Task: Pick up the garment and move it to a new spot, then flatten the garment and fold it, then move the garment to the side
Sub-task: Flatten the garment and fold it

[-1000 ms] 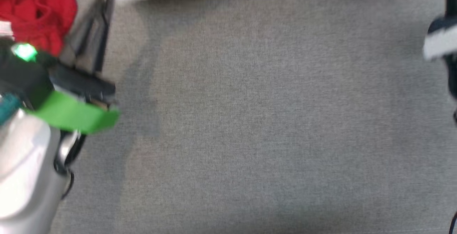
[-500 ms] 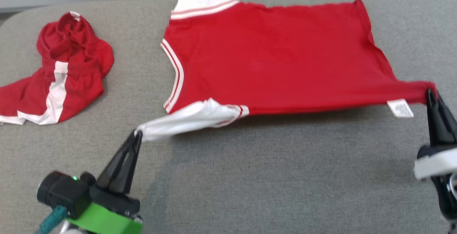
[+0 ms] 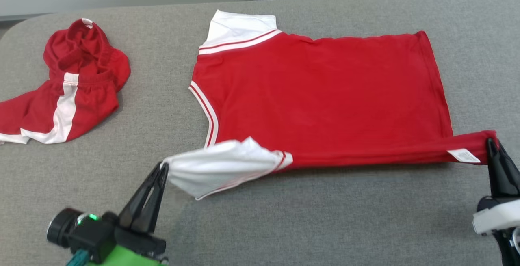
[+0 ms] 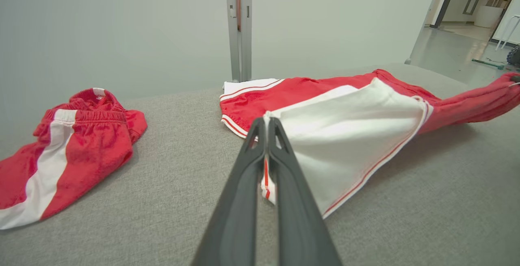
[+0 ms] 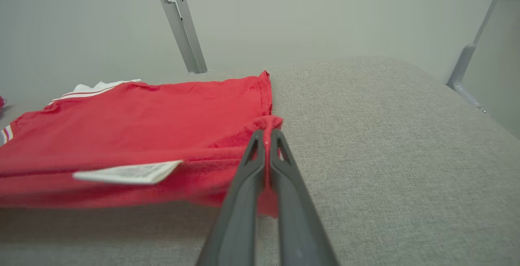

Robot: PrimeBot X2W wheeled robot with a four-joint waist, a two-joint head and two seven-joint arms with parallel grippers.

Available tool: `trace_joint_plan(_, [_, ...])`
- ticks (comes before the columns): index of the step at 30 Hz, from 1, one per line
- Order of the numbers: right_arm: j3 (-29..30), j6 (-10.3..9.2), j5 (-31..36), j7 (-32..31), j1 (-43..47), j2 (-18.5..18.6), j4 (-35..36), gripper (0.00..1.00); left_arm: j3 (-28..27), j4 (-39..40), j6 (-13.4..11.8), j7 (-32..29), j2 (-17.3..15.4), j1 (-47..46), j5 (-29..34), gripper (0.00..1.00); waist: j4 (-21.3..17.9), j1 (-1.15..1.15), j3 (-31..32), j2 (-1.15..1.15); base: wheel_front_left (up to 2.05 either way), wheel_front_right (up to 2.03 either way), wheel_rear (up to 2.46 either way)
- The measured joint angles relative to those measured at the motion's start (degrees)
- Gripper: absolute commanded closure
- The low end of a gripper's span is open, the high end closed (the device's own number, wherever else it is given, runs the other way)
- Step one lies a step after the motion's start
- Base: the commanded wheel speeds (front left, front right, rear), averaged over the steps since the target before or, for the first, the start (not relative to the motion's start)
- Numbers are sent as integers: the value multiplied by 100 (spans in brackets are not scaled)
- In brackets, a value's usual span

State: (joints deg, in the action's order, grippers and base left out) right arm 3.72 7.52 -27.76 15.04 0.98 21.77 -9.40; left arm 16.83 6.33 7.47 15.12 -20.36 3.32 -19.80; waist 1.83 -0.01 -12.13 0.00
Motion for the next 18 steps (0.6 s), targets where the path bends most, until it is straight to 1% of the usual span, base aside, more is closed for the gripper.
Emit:
trace_joint_plan(8, [-421, 0, 58, -4, -1098, 18, -1040, 100, 534, -942, -10, -41, 15, -1450, 613, 100, -2, 0, -312, 0, 0, 0, 0])
trace_joint_plan(13, [-742, 0, 78, -4, -1774, 114, -1672, 100, 837, -1538, -8, -32, 0, -2289, 832, 100, -11, 0, -563, 0, 0, 0, 0])
trace_joint_plan(18, [-929, 0, 85, -3, -2248, 153, -2115, 100, 1196, -2098, -7, -16, -21, -2922, 873, 100, -18, 0, -802, 0, 0, 0, 0])
